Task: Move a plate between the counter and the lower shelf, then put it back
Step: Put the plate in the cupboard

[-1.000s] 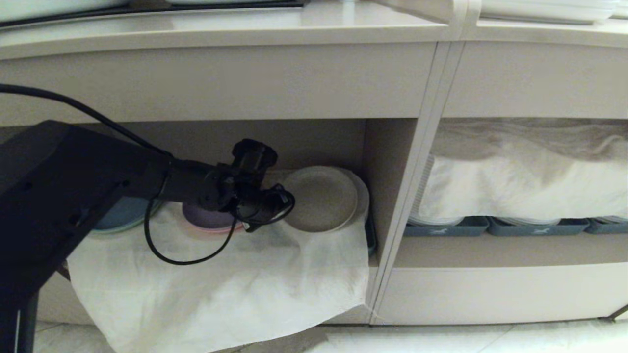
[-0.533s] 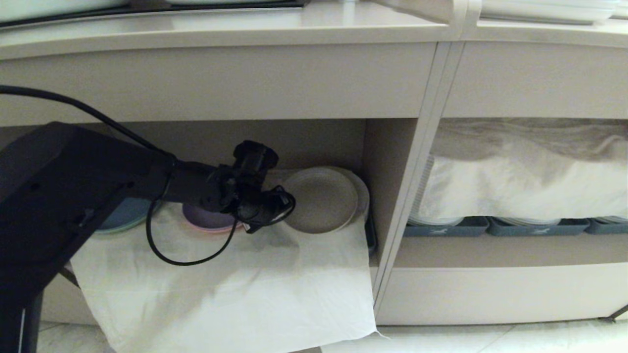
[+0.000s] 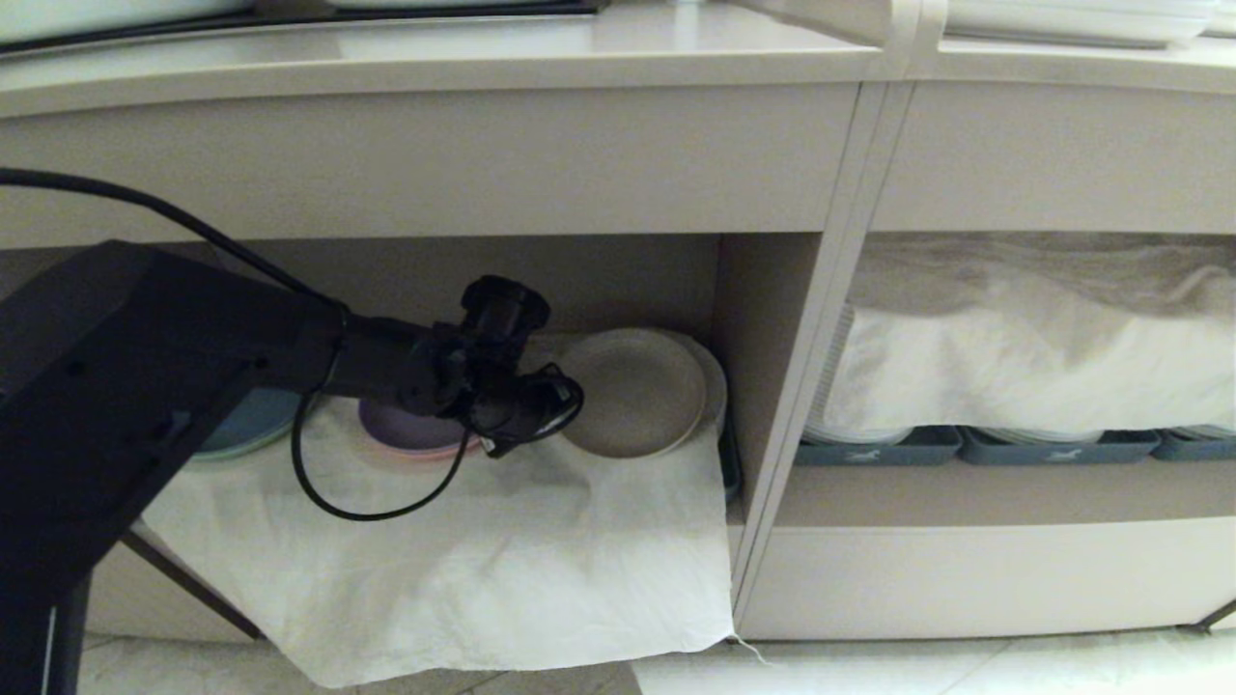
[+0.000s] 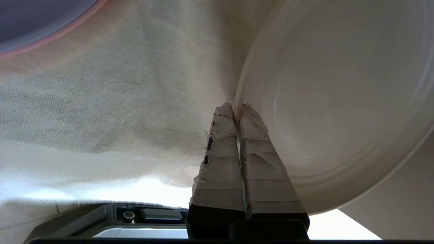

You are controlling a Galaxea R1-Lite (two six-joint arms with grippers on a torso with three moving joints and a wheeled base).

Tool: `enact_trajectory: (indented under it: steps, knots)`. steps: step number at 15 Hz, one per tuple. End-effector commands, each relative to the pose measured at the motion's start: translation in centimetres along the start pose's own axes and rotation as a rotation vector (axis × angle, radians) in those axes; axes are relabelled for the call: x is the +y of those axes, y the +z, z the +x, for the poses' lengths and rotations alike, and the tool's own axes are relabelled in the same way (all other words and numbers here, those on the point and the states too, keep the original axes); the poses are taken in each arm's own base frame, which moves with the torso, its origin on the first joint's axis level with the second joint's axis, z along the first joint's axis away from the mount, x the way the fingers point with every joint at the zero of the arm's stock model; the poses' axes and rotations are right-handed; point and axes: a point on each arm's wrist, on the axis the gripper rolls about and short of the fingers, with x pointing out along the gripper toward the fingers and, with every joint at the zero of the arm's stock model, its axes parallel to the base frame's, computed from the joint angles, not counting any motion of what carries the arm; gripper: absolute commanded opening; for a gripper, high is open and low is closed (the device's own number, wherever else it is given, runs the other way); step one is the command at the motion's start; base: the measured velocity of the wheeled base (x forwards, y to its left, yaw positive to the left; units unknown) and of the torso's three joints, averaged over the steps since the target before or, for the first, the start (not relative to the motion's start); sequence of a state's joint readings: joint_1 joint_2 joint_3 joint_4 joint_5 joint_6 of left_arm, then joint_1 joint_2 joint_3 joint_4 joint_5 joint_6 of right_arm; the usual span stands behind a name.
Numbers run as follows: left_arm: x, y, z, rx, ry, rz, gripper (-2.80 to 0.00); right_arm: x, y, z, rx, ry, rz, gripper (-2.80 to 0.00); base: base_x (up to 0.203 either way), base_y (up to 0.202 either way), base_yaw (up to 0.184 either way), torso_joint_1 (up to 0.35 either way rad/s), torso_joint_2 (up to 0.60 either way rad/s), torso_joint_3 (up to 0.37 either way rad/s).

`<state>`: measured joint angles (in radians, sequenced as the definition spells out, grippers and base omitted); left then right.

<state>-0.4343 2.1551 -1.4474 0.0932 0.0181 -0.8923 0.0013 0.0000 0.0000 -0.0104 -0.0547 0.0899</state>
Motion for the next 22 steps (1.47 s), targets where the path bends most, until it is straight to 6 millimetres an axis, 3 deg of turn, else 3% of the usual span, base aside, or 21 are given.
enact_trajectory:
  steps: [1, 3, 4, 15, 22]
  knots:
    - [0.0, 0.0, 0.2, 0.002, 0.003, -0.005, -2.80, 0.0, 0.0, 0.0, 0.000, 0.000, 0.001, -2.80, 0.000, 0.000, 0.000, 0.000, 0.00, 0.000]
    - [0.1, -0.1, 0.3, 0.003, 0.005, -0.005, -2.80, 0.0, 0.0, 0.0, 0.000, 0.000, 0.001, -2.80, 0.000, 0.000, 0.000, 0.000, 0.00, 0.000]
    - [0.1, -0.1, 0.3, 0.004, 0.005, -0.005, 0.00, 0.0, 0.0, 0.0, 0.000, 0.000, 0.001, -2.80, 0.000, 0.000, 0.000, 0.000, 0.00, 0.000]
    - [0.3, -0.3, 0.3, -0.016, 0.041, 0.002, 0.00, 0.0, 0.0, 0.0, 0.000, 0.000, 0.001, -2.80, 0.000, 0.000, 0.000, 0.000, 0.00, 0.000]
    - [0.4, -0.4, -3.1, 0.002, 0.068, 0.004, 0.00, 0.0, 0.0, 0.0, 0.000, 0.000, 0.001, -2.80, 0.000, 0.000, 0.000, 0.000, 0.00, 0.000]
